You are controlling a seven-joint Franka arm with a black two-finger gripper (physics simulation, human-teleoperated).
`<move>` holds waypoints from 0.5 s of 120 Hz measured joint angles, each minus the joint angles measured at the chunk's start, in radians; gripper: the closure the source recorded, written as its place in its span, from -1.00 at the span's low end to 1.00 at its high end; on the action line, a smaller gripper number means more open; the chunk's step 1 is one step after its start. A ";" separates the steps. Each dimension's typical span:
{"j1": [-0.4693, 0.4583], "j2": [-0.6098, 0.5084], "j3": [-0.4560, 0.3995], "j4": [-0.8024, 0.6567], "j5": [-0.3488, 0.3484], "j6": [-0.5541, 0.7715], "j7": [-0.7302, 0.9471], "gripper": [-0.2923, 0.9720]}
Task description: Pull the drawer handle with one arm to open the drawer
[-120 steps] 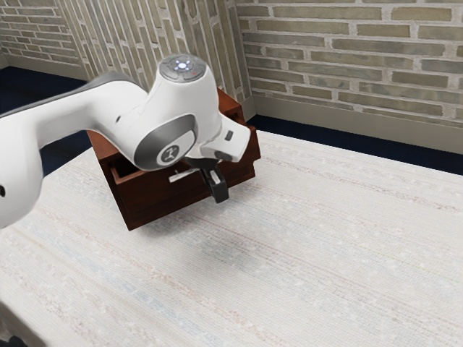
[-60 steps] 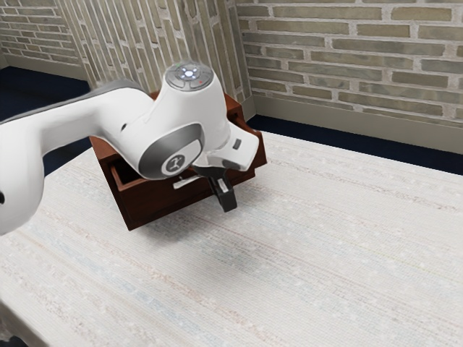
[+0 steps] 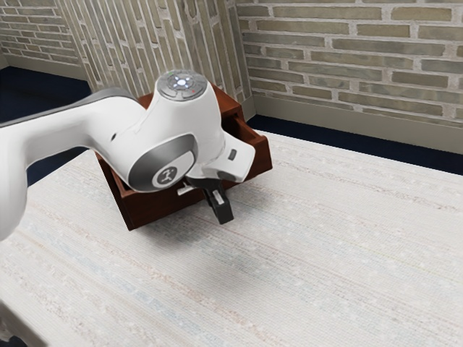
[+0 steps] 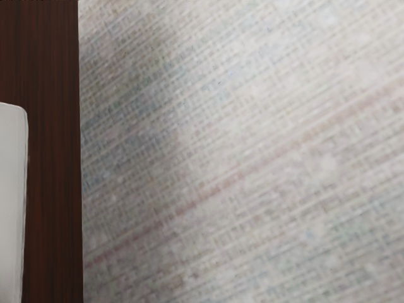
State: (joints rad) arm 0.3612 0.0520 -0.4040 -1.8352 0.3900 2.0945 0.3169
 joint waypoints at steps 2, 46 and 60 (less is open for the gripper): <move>0.000 0.000 -0.001 -0.001 -0.001 0.001 -0.001 -0.54; 0.008 -0.011 -0.038 -0.007 -0.008 0.011 -0.013 -0.49; 0.002 -0.018 -0.045 -0.021 -0.008 0.010 -0.017 -0.54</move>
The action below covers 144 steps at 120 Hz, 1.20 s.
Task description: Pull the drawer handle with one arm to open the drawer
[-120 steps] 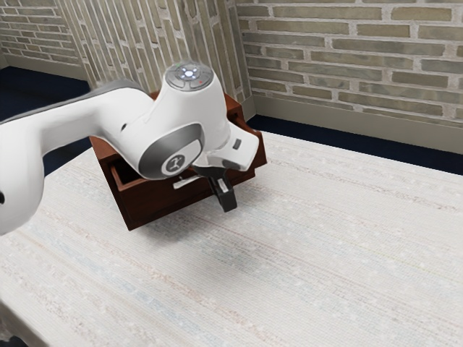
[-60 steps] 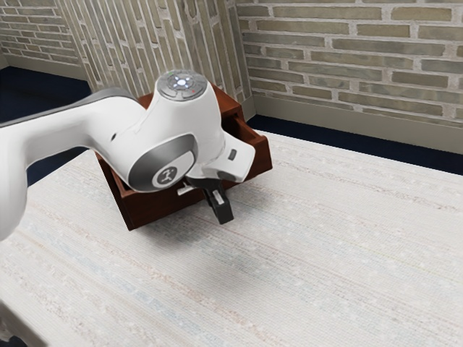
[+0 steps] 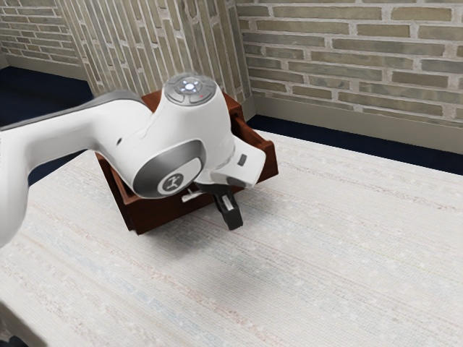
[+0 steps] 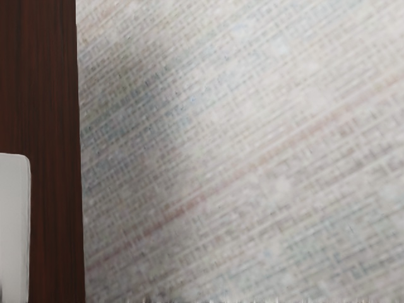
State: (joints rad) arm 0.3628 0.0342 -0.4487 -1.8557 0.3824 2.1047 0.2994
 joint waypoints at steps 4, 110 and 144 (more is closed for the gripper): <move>-0.002 -0.003 -0.001 -0.003 0.000 0.000 -0.001 -0.54; 0.021 -0.076 -0.045 -0.008 -0.016 -0.003 -0.017 -0.53; -0.017 -0.045 -0.201 0.339 -0.070 -0.242 -0.062 -0.54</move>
State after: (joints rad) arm 0.3454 -0.0112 -0.6497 -1.5163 0.3128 1.8631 0.2370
